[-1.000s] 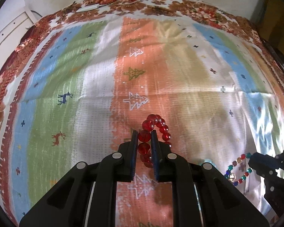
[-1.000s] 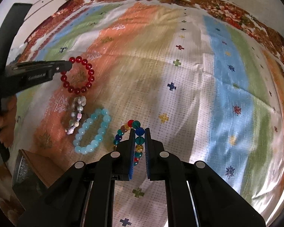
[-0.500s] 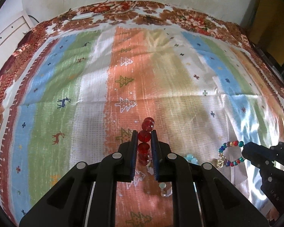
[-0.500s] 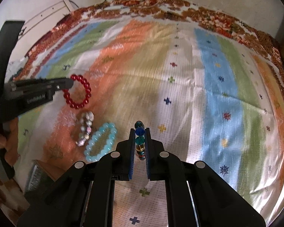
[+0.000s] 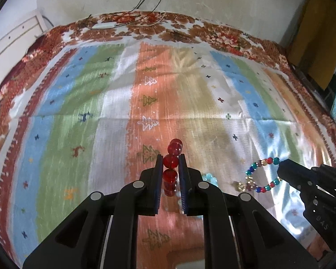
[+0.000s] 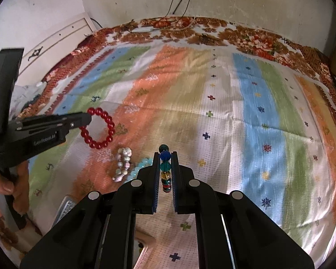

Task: Organize jewelry
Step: 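Lift the red bracelet with the left tool while the right tool grasps the multicolour bracelet, then lower both bracelets into the silver tin and open both tools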

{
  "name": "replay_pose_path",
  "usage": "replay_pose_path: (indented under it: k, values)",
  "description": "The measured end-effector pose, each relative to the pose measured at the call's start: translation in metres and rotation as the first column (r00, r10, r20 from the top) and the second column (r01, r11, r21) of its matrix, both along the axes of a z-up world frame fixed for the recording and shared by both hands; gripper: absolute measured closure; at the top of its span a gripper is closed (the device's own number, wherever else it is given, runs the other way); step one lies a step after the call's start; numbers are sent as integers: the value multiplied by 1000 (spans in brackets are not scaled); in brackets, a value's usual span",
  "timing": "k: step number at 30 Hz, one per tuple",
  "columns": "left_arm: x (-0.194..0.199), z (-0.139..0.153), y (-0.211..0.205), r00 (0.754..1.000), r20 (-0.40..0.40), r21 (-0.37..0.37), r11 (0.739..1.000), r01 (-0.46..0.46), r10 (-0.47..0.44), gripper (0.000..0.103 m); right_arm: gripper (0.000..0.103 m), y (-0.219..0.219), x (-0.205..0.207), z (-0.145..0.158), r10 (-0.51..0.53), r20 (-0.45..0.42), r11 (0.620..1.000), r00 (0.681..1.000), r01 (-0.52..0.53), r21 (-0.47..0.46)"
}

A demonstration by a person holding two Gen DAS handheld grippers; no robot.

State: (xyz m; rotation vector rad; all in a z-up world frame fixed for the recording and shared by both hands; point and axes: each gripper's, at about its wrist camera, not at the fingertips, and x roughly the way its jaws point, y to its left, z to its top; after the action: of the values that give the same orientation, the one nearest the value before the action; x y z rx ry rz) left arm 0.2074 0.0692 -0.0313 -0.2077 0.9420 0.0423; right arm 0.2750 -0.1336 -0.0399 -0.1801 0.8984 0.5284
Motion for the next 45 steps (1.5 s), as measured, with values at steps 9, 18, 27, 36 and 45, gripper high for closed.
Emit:
replay_pose_path:
  k: [9,18,27,36,45]
  values:
    - [-35,18,-9,999,51,-3,1000,1,-1,90,93,0,-19,11,26,29,999,999,-27,22]
    - [-51,22,-12,997,72,12,1000,3,-4,90,93,0,-42,27,53,83,997,995,-58,59]
    - [-76,30,-20,993,112,47,999,21,-27,90,93,1,-65,33,86,111,993,990,-94,66]
    - [-99,33,-27,989,144,60,997,38,-46,90,93,-4,-88,30,105,111,991,988,-113,70]
    - [-122,27,-39,987,139,73,995,69,-79,90,93,-9,-108,22,124,81,988,989,-131,83]
